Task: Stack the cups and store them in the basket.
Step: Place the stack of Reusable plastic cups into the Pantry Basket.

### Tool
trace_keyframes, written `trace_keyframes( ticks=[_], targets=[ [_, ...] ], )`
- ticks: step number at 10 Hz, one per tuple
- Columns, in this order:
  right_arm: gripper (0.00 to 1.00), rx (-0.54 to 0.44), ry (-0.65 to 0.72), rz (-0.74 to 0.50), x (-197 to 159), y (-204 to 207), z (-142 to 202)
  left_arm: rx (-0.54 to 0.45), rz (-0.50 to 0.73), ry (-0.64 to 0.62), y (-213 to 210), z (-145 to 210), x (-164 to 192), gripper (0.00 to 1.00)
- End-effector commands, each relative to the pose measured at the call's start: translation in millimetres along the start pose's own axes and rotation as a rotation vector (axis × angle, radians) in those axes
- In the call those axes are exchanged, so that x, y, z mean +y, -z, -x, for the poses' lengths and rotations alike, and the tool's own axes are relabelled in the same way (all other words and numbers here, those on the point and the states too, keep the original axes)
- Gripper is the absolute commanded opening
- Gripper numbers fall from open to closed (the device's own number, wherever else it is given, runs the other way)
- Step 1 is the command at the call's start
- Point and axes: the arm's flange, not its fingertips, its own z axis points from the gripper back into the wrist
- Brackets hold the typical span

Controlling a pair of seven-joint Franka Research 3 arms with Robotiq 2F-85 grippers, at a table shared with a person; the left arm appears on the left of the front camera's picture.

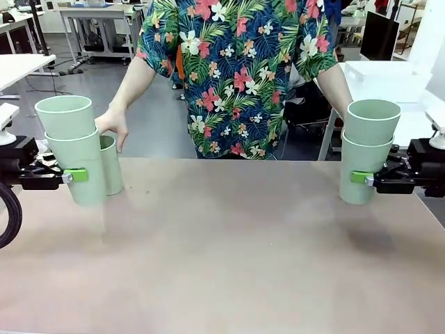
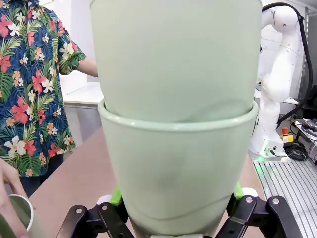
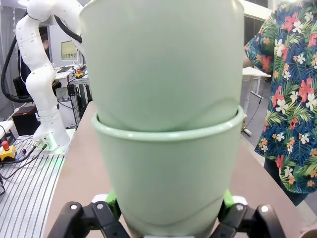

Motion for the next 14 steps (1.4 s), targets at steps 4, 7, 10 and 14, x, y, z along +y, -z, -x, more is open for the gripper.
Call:
trace_keyframes(
  ticks=[4,7,10,14],
  targets=[
    [0.85,0.0,-0.006,0.0,0.1,0.1,-2.4,-0.006,0.0,0.005,-0.7,-2.3,-0.2,0.87],
    [0.85,0.0,-0.006,0.0,0.1,0.1,-2.4,-0.006,0.0,0.005,-0.7,-2.3,-0.2,0.87],
    [0.85,0.0,-0.006,0.0,0.1,0.1,-2.4,-0.006,0.0,0.005,-0.7,-2.3,-0.2,0.87],
    [0.85,0.0,-0.006,0.0,0.1,0.1,-2.4,-0.006,0.0,0.005,-0.7,-2.3,-0.2,0.87]
  ],
)
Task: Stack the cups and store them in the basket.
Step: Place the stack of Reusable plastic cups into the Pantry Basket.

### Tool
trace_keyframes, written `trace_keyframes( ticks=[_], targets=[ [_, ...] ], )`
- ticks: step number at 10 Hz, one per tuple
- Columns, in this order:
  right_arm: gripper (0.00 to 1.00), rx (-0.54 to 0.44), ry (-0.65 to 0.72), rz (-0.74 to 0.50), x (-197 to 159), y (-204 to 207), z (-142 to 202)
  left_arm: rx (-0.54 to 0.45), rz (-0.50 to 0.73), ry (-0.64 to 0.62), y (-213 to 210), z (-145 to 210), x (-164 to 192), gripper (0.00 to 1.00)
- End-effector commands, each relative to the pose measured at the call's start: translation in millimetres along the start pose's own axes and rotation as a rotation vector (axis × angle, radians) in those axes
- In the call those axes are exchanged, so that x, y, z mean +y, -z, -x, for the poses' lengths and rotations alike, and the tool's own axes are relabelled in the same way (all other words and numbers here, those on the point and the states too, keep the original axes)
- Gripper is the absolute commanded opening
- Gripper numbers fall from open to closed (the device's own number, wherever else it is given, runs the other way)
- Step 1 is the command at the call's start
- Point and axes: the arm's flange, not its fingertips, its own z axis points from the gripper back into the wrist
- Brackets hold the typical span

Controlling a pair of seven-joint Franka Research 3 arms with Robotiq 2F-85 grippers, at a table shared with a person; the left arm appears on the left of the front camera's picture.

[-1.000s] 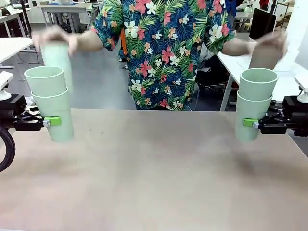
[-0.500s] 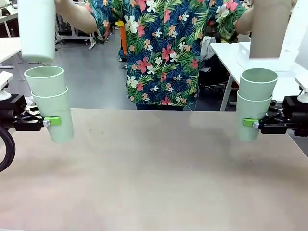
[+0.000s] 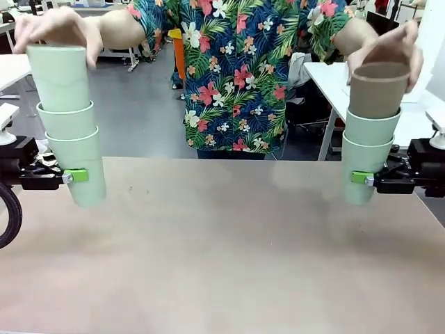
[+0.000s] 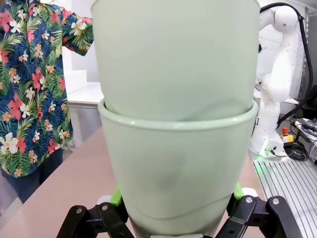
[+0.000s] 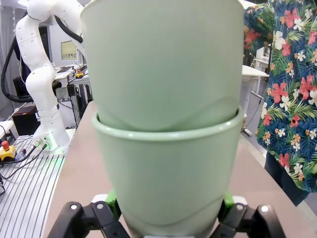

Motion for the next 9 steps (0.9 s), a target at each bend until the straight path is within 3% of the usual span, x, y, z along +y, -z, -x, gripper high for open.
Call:
trace_keyframes(
  ticks=[1,9],
  targets=[
    [0.85,0.0,-0.006,0.0,0.1,0.1,-2.4,-0.007,0.0,0.005,-0.6,-2.6,-0.3,0.87],
    [0.85,0.0,-0.006,0.0,0.1,0.1,-2.4,-0.007,0.0,0.005,-0.6,-2.6,-0.3,0.87]
  ],
)
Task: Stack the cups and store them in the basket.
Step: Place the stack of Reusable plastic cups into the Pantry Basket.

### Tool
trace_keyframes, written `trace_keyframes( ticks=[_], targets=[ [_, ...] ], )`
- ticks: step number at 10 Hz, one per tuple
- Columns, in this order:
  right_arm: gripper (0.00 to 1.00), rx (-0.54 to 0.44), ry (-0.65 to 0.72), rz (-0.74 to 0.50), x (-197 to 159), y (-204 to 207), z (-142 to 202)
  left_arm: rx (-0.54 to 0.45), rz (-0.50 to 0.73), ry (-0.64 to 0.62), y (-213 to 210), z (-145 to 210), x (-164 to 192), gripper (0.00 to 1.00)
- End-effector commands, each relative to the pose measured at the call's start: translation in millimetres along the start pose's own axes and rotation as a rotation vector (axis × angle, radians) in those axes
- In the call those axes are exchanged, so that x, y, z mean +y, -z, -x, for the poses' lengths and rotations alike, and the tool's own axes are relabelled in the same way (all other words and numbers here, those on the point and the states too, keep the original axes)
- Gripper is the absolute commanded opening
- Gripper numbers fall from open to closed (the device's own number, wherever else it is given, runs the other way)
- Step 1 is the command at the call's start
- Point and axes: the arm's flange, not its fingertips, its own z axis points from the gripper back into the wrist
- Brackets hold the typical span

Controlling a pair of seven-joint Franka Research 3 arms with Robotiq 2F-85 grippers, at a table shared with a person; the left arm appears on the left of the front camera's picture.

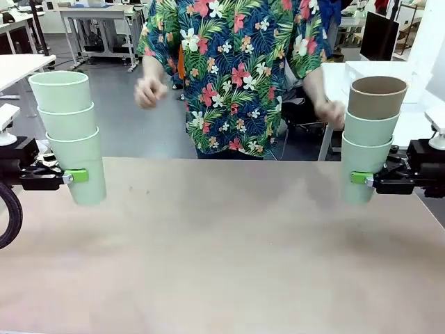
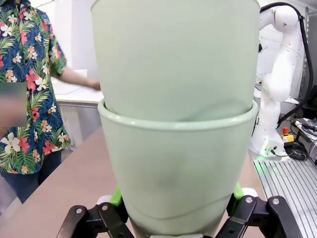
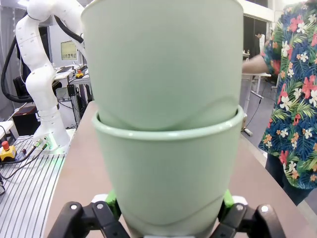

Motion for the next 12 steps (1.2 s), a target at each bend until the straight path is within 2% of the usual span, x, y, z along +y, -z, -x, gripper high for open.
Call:
trace_keyframes(
  ticks=[1,12],
  targets=[
    [0.85,-0.001,-0.008,0.0,0.2,0.0,-3.5,-0.009,0.002,0.007,-0.4,-3.4,-0.6,0.87],
    [0.85,-0.001,-0.008,0.0,0.2,0.0,-3.5,-0.009,0.002,0.007,-0.4,-3.4,-0.6,0.87]
  ],
)
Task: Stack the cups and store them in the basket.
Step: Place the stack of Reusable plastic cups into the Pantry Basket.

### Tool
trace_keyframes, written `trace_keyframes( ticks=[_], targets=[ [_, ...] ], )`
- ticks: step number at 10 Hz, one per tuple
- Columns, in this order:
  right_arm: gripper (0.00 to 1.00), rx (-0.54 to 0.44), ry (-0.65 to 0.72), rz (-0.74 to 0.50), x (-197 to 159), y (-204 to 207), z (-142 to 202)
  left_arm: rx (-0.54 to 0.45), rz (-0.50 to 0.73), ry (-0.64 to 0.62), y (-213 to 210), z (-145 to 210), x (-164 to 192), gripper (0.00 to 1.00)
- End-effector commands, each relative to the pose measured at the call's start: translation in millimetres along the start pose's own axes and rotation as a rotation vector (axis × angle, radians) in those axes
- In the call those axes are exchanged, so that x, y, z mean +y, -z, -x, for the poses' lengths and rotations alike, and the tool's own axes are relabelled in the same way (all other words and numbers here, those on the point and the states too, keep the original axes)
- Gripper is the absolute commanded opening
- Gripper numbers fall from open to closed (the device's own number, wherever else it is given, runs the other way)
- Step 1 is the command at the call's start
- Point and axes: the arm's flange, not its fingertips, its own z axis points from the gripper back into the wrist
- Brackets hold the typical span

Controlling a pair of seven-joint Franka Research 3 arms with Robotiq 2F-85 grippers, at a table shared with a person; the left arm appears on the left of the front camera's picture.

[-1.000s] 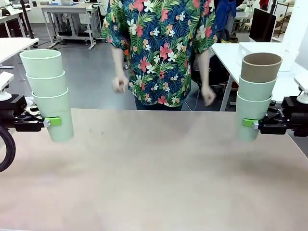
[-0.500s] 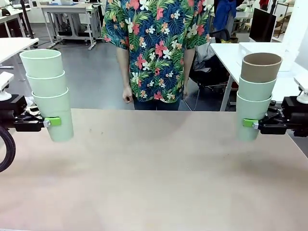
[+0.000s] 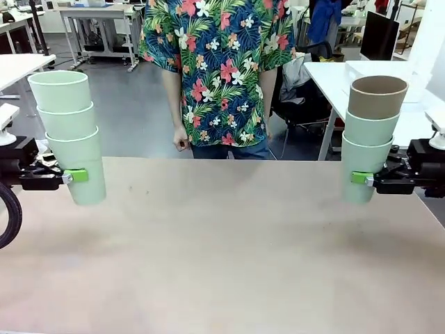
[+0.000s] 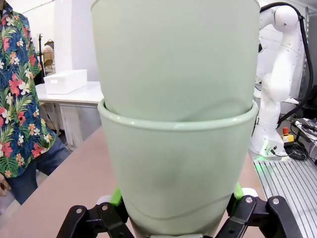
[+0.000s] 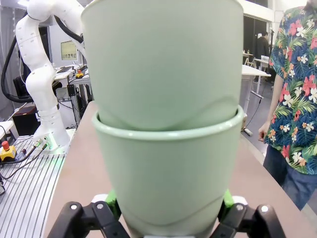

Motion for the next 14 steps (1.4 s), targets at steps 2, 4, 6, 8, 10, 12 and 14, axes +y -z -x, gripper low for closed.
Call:
trace_keyframes(
  ticks=[2,4,6,8,10,12,14],
  targets=[
    [0.85,-0.001,-0.008,0.001,0.2,0.0,-3.5,-0.009,0.002,0.007,-0.4,-3.4,-0.6,0.87],
    [0.85,-0.001,-0.008,0.001,0.2,0.0,-3.5,-0.009,0.002,0.007,-0.4,-3.4,-0.6,0.87],
    [0.85,-0.001,-0.008,0.001,0.2,0.0,-3.5,-0.009,0.002,0.007,-0.4,-3.4,-0.6,0.87],
    [0.85,-0.001,-0.008,0.001,0.2,0.0,-3.5,-0.009,0.002,0.007,-0.4,-3.4,-0.6,0.87],
    [0.85,-0.001,-0.008,0.001,0.2,0.0,-3.5,-0.009,0.002,0.007,-0.4,-3.4,-0.6,0.87],
    [0.85,-0.001,-0.008,0.001,0.2,0.0,-3.5,-0.009,0.002,0.007,-0.4,-3.4,-0.6,0.87],
    [0.85,-0.001,-0.008,0.001,0.2,0.0,-3.5,-0.009,0.002,0.007,-0.4,-3.4,-0.6,0.87]
  ],
)
